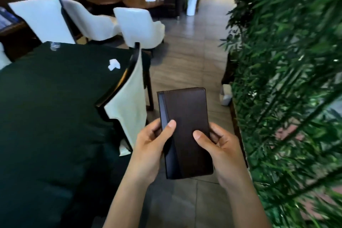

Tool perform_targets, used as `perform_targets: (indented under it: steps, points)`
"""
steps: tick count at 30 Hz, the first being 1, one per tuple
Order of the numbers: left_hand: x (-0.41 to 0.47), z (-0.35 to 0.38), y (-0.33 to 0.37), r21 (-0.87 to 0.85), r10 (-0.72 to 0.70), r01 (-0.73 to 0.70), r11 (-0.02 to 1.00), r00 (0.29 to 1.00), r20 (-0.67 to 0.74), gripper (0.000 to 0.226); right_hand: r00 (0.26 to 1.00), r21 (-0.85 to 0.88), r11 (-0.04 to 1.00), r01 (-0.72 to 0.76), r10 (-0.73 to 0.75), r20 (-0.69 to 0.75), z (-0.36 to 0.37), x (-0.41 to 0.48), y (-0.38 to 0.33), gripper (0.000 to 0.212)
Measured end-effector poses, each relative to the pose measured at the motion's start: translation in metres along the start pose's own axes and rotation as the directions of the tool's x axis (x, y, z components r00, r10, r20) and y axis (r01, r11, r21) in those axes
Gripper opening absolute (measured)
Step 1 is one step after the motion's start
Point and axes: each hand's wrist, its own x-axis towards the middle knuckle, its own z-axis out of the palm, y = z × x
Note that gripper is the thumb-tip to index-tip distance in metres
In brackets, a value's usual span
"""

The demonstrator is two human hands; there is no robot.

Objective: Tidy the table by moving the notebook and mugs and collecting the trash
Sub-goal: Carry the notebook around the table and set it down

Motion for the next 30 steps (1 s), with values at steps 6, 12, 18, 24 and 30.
perform_targets:
  steps: [6, 12, 18, 24, 30]
  points:
    - [0.003, 0.062, -0.037, 0.022, -0.135, 0.133, 0.991, 0.988, 0.076, 0.032, 0.99, 0.093, 0.996, 0.008, 0.005, -0.144, -0.067, 0.007, -0.012, 0.025]
    - [0.027, 0.086, -0.047, 0.123, -0.212, 0.198, 0.972, 0.971, 0.109, 0.033, 0.979, 0.06, 0.998, -0.005, 0.017, -0.202, -0.098, 0.023, -0.013, 0.025]
    - [0.071, 0.086, -0.054, 0.136, -0.291, 0.27, 0.953, 0.941, 0.173, 0.035, 0.97, 0.022, 0.999, -0.042, 0.045, -0.239, -0.103, 0.064, -0.011, 0.028]
    - [0.147, 0.074, -0.04, 0.163, -0.287, 0.257, 0.953, 0.937, 0.2, 0.037, 0.971, 0.012, 0.999, -0.049, 0.05, -0.235, -0.085, 0.129, -0.017, 0.028]
    - [0.227, 0.056, -0.015, 0.174, -0.253, 0.219, 0.96, 0.945, 0.207, 0.036, 0.973, 0.007, 0.999, -0.032, 0.033, -0.23, -0.054, 0.204, -0.024, 0.028]
